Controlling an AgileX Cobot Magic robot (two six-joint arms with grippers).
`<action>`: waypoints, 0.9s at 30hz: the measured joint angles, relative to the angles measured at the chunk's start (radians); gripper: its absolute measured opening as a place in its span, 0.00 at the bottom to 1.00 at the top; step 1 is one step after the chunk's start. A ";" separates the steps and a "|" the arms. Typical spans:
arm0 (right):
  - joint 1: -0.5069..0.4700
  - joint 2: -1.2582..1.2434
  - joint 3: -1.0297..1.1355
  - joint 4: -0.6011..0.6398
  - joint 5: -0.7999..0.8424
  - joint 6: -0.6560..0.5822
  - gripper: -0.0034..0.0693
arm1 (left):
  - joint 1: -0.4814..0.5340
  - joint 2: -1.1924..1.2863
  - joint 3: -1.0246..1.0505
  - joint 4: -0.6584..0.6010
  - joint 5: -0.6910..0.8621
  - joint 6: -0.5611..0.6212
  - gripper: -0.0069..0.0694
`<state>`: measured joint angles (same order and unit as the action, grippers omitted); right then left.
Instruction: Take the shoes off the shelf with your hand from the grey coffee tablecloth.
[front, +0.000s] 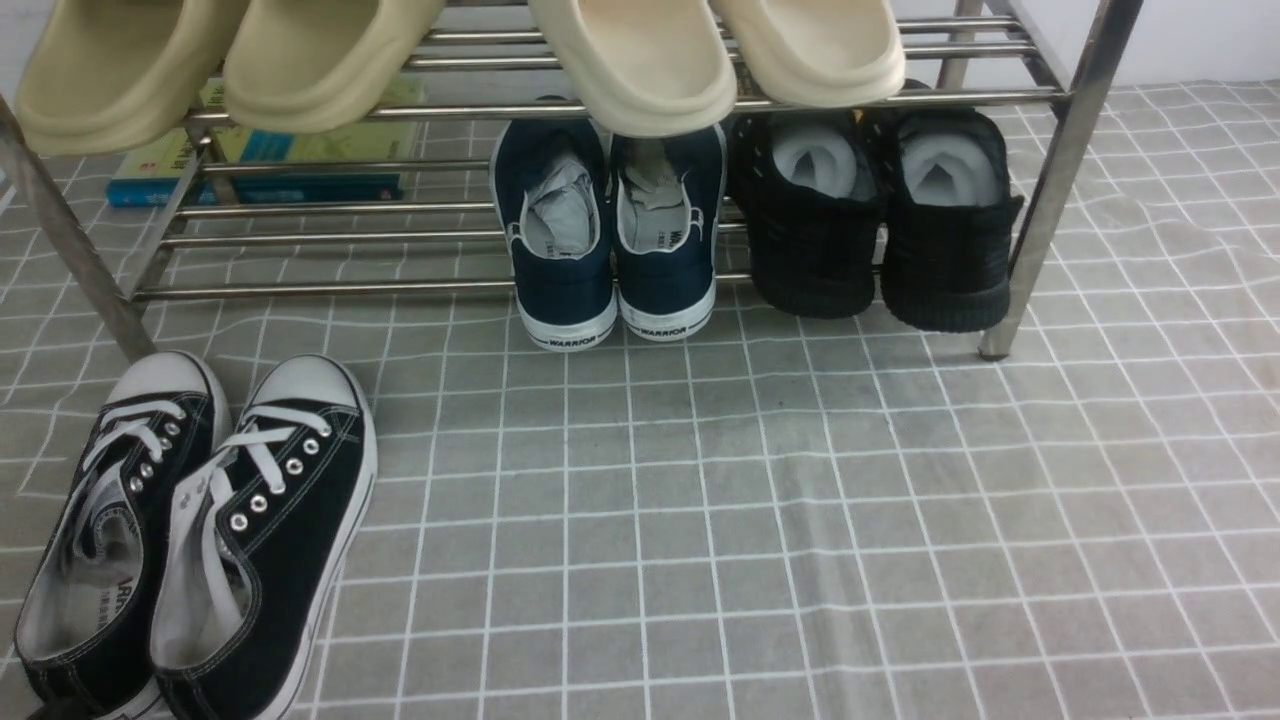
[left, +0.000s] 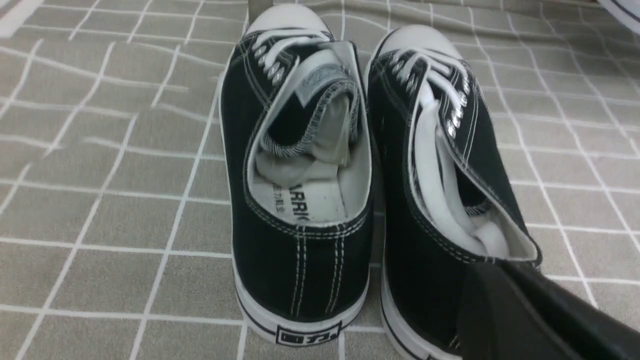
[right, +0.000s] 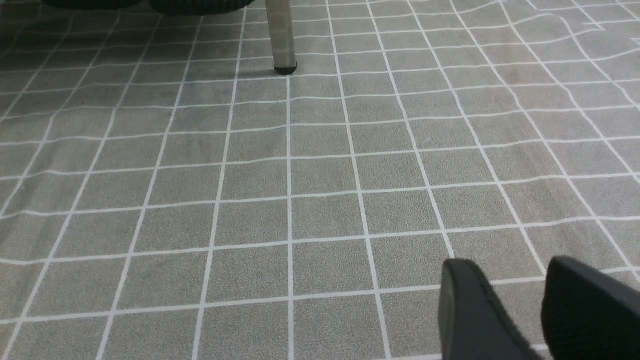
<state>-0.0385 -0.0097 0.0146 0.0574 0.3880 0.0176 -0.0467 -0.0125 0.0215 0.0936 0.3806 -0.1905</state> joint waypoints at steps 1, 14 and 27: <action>0.000 0.000 0.000 0.000 0.000 0.000 0.38 | 0.000 0.000 0.001 0.002 0.001 0.000 0.14; 0.000 0.000 0.000 0.000 0.000 0.000 0.38 | 0.000 0.000 0.001 0.003 0.001 -0.003 0.15; 0.000 0.000 0.000 0.000 0.000 0.000 0.38 | 0.000 0.000 0.001 0.004 0.001 -0.003 0.16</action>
<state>-0.0385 -0.0097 0.0146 0.0574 0.3880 0.0176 -0.0467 -0.0125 0.0225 0.0971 0.3819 -0.1935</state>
